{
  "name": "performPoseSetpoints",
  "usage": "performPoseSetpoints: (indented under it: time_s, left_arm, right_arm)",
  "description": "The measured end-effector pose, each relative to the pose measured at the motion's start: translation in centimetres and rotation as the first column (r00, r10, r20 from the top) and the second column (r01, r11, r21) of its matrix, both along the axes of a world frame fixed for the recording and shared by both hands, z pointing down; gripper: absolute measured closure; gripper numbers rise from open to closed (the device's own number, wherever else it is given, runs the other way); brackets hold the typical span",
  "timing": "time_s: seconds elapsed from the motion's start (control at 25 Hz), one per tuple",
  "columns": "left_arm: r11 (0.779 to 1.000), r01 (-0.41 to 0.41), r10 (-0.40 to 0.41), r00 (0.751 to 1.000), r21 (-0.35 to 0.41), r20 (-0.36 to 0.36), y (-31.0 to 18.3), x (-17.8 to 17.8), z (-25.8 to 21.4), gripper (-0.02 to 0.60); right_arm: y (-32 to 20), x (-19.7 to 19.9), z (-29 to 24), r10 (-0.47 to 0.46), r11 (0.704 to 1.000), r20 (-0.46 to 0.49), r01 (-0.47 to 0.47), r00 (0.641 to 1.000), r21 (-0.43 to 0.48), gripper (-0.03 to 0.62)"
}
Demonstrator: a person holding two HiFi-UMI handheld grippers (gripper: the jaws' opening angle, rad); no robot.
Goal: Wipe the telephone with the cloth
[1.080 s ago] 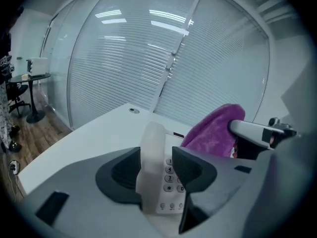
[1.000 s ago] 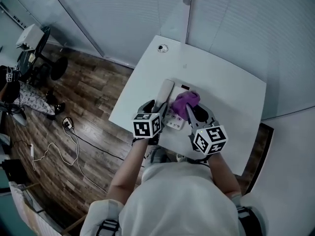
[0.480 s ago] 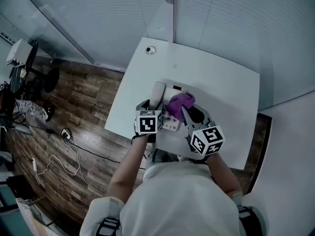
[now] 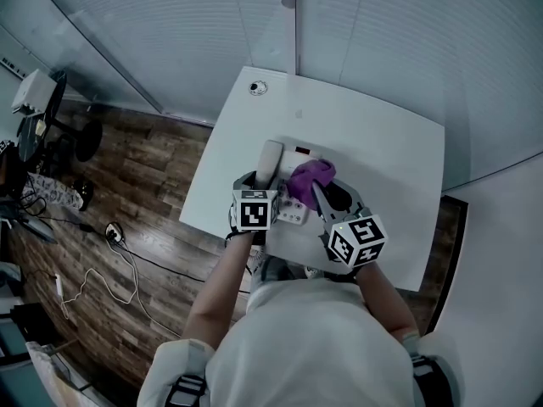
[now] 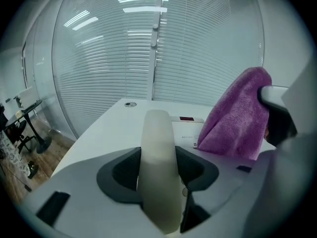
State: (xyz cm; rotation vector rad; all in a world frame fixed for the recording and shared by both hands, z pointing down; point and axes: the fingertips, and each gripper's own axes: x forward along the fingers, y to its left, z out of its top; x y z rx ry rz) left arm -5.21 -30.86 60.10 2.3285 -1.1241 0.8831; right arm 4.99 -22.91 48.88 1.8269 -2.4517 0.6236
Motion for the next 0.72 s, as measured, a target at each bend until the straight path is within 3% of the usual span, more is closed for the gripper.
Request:
performPoseSetpoints:
  time_s: [0.32,0.72]
  left_arm:
    - [1.000,0.020,-0.020,0.998,-0.003,-0.057,2.1,-0.3,-0.7,0.356]
    - [0.999,0.052,-0.054,0.981,-0.015,-0.186,5.5,0.1,-2.6,0.356]
  right_arm:
    - [0.9,0.3,-0.5,-0.013,1.000,-0.002,0.013,1.000,0.011,0.526]
    - [1.9,0.9,-1.2,-0.030,0.999,-0.005,0.030,1.000,0.028,0.526]
